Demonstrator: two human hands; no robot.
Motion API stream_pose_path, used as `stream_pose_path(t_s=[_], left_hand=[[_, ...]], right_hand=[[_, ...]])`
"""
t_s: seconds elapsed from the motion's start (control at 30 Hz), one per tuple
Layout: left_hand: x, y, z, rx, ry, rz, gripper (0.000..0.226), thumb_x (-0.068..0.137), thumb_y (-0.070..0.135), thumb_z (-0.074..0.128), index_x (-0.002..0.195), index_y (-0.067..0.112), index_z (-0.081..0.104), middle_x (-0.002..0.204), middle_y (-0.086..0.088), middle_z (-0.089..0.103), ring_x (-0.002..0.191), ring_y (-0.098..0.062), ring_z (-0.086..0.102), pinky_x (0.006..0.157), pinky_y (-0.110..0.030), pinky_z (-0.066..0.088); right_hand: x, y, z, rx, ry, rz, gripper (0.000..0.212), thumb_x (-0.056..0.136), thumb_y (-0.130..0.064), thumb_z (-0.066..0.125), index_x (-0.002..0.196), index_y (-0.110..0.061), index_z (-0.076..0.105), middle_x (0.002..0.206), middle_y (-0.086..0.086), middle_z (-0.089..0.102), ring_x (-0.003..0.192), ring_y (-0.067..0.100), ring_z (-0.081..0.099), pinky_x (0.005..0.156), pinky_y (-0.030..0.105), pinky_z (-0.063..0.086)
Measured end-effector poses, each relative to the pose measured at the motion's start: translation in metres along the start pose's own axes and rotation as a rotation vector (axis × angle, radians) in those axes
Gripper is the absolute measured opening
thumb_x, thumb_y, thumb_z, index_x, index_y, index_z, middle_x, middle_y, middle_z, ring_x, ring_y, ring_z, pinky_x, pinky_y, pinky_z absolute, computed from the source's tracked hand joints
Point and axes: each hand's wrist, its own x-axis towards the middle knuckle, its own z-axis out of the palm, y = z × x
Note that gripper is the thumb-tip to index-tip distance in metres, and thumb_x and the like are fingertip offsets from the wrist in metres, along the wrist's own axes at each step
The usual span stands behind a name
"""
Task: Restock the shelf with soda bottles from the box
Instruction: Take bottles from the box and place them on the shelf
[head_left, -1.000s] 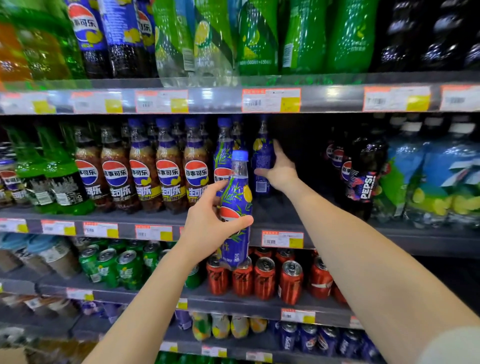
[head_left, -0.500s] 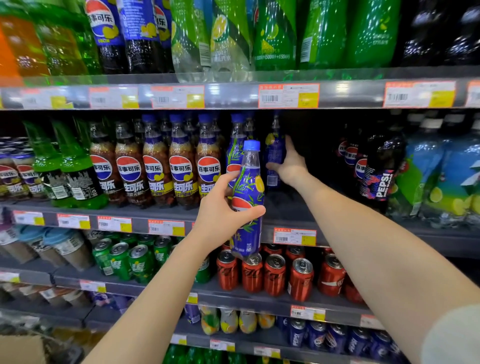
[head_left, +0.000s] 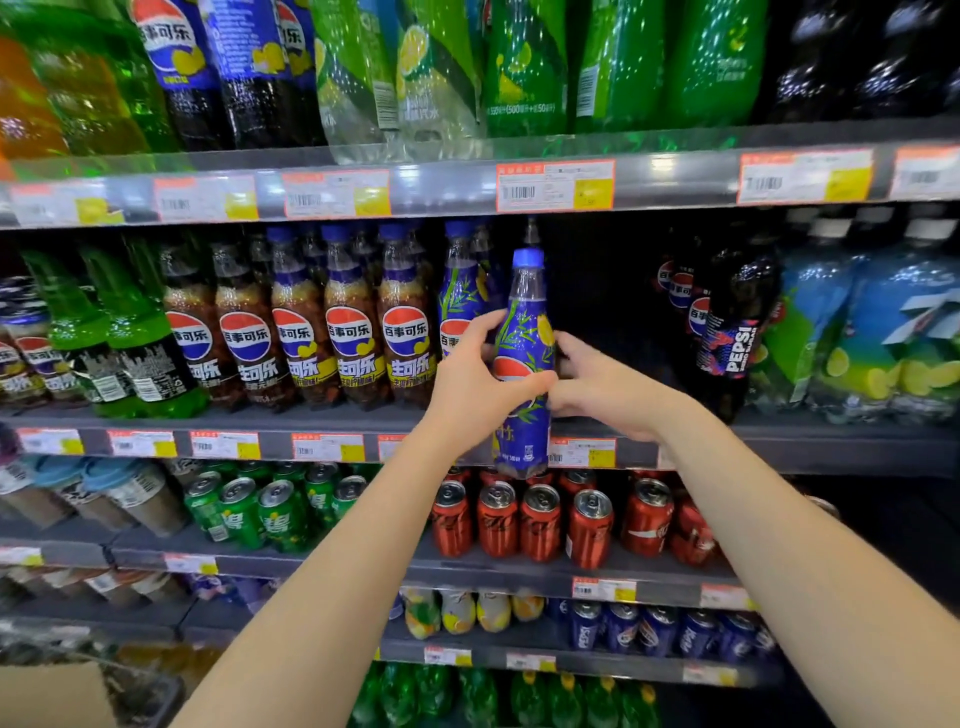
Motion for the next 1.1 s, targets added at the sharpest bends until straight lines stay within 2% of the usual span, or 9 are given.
stream_pose_path(t_s=[0.07, 0.13, 0.27, 0.43, 0.6, 0.73, 0.83, 0.93, 1.1], left_hand=[[0.002, 0.008, 0.005, 0.003, -0.013, 0.01, 0.088, 0.068, 0.037, 0.093, 0.141, 0.04, 0.045, 0.109, 0.009, 0.071, 0.091, 0.0, 0.071, 0.082, -0.023, 0.06], [0.004, 0.017, 0.007, -0.028, -0.008, 0.011, 0.089, 0.07, 0.032, 0.094, 0.144, 0.038, 0.045, 0.108, 0.01, 0.07, 0.09, 0.003, 0.071, 0.078, -0.016, 0.057], [0.011, 0.022, 0.004, -0.083, 0.0, 0.01, 0.088, 0.074, 0.036, 0.091, 0.149, 0.035, 0.044, 0.116, 0.007, 0.071, 0.1, -0.004, 0.072, 0.087, -0.031, 0.062], [0.009, 0.021, -0.014, 0.087, 0.07, -0.026, 0.078, 0.081, 0.054, 0.081, 0.148, 0.034, 0.046, 0.13, 0.006, 0.063, 0.108, -0.007, 0.067, 0.092, -0.031, 0.058], [0.003, 0.008, -0.027, 0.118, 0.199, -0.08, 0.05, 0.09, 0.041, 0.075, 0.134, 0.028, 0.057, 0.113, 0.014, 0.068, 0.096, -0.008, 0.07, 0.088, -0.042, 0.06], [0.006, 0.004, -0.035, 0.141, 0.244, -0.092, 0.044, 0.092, 0.039, 0.074, 0.131, 0.026, 0.059, 0.111, 0.012, 0.068, 0.093, -0.007, 0.071, 0.085, -0.04, 0.061], [0.01, 0.004, -0.039, 0.168, 0.257, -0.085, 0.046, 0.091, 0.038, 0.075, 0.132, 0.024, 0.059, 0.111, 0.01, 0.069, 0.091, -0.007, 0.071, 0.083, -0.033, 0.06], [0.014, 0.003, -0.042, 0.189, 0.273, -0.067, 0.045, 0.091, 0.035, 0.075, 0.132, 0.023, 0.058, 0.109, 0.011, 0.069, 0.09, -0.007, 0.071, 0.08, -0.027, 0.058], [0.02, 0.003, -0.046, 0.239, 0.271, -0.045, 0.045, 0.091, 0.033, 0.075, 0.132, 0.025, 0.057, 0.108, 0.009, 0.067, 0.089, -0.008, 0.07, 0.076, -0.024, 0.057]], right_hand=[[-0.003, 0.002, -0.002, -0.018, 0.026, -0.032, 0.089, 0.083, 0.006, 0.074, 0.15, -0.032, 0.029, 0.132, 0.004, 0.064, 0.115, 0.017, 0.069, 0.091, 0.036, 0.06], [-0.003, 0.0, -0.003, -0.02, 0.106, -0.082, 0.093, 0.079, 0.001, 0.083, 0.152, -0.026, 0.03, 0.133, 0.003, 0.065, 0.115, 0.016, 0.069, 0.09, 0.036, 0.06], [0.005, -0.01, -0.005, -0.059, 0.216, -0.167, 0.09, 0.073, -0.003, 0.088, 0.148, -0.021, 0.043, 0.127, -0.001, 0.07, 0.114, 0.014, 0.069, 0.094, 0.037, 0.058], [0.02, -0.013, -0.012, -0.097, 0.348, -0.152, 0.088, 0.071, -0.017, 0.093, 0.146, -0.025, 0.046, 0.122, -0.004, 0.071, 0.106, 0.009, 0.071, 0.09, 0.037, 0.061], [0.05, 0.001, -0.021, -0.159, 0.501, -0.136, 0.105, 0.061, -0.014, 0.095, 0.15, -0.024, 0.041, 0.125, -0.003, 0.07, 0.108, 0.012, 0.071, 0.098, 0.046, 0.057], [0.067, 0.013, -0.017, -0.169, 0.537, -0.159, 0.101, 0.063, -0.012, 0.094, 0.149, -0.021, 0.041, 0.126, 0.0, 0.068, 0.111, 0.015, 0.068, 0.101, 0.047, 0.055], [0.074, 0.013, -0.008, -0.206, 0.568, -0.19, 0.101, 0.068, -0.012, 0.092, 0.153, -0.017, 0.037, 0.132, 0.003, 0.065, 0.114, 0.017, 0.066, 0.104, 0.038, 0.052], [0.079, 0.014, -0.006, -0.25, 0.576, -0.214, 0.099, 0.074, -0.013, 0.089, 0.155, -0.015, 0.032, 0.137, 0.006, 0.062, 0.115, 0.015, 0.062, 0.099, 0.027, 0.047], [0.086, 0.014, -0.01, -0.314, 0.604, -0.19, 0.101, 0.077, -0.018, 0.088, 0.158, -0.017, 0.027, 0.14, 0.006, 0.061, 0.121, 0.021, 0.062, 0.097, 0.026, 0.046]])
